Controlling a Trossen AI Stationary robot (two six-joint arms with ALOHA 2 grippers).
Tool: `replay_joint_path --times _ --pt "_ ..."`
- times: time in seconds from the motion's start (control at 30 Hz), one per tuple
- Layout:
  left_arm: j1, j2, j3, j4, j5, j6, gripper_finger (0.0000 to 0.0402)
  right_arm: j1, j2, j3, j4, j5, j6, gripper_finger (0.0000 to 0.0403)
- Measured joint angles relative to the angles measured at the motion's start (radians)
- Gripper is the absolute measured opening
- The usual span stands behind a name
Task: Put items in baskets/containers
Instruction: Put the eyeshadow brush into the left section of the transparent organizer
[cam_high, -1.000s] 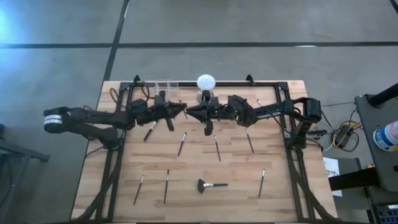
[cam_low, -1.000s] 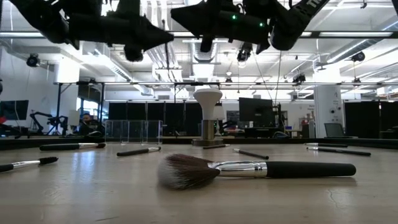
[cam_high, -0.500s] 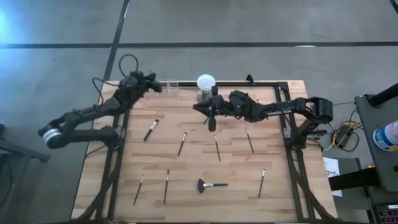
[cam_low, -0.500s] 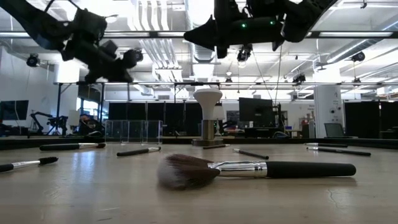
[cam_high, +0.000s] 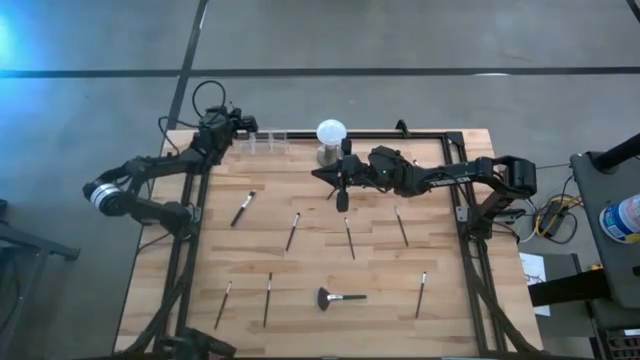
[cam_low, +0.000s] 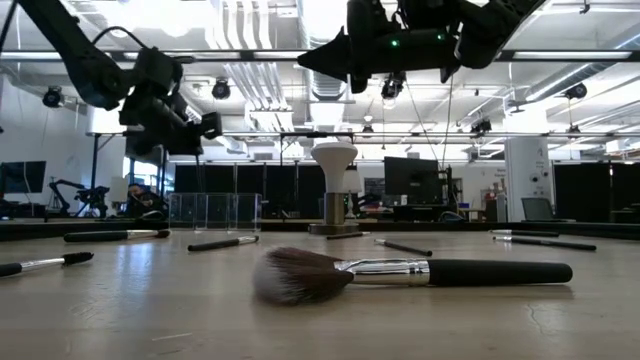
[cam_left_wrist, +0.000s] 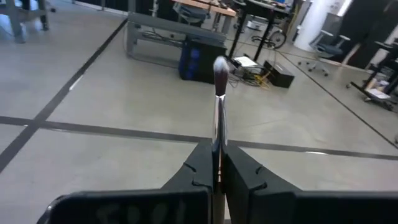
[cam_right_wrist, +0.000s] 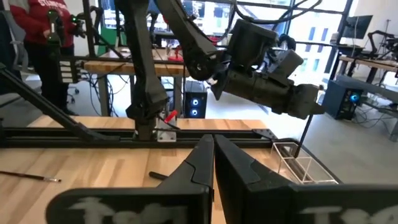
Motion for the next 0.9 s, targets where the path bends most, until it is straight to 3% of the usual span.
replay_joint_path --times 0.2,0.53,0.9 --pt "0.000 0.037 0.026 -0.010 -0.021 0.009 0.0013 0.000 0.000 0.000 -0.004 0.000 -0.007 0.0008" --pt "0.001 -0.031 0.020 -0.090 -0.026 0.023 0.0012 -0.001 0.001 0.000 -0.005 0.000 -0.017 0.0008" --pt "0.000 0.061 0.013 -0.095 -0.026 -0.066 0.0028 -0.004 0.001 0.000 -0.007 0.000 -0.021 0.0008"
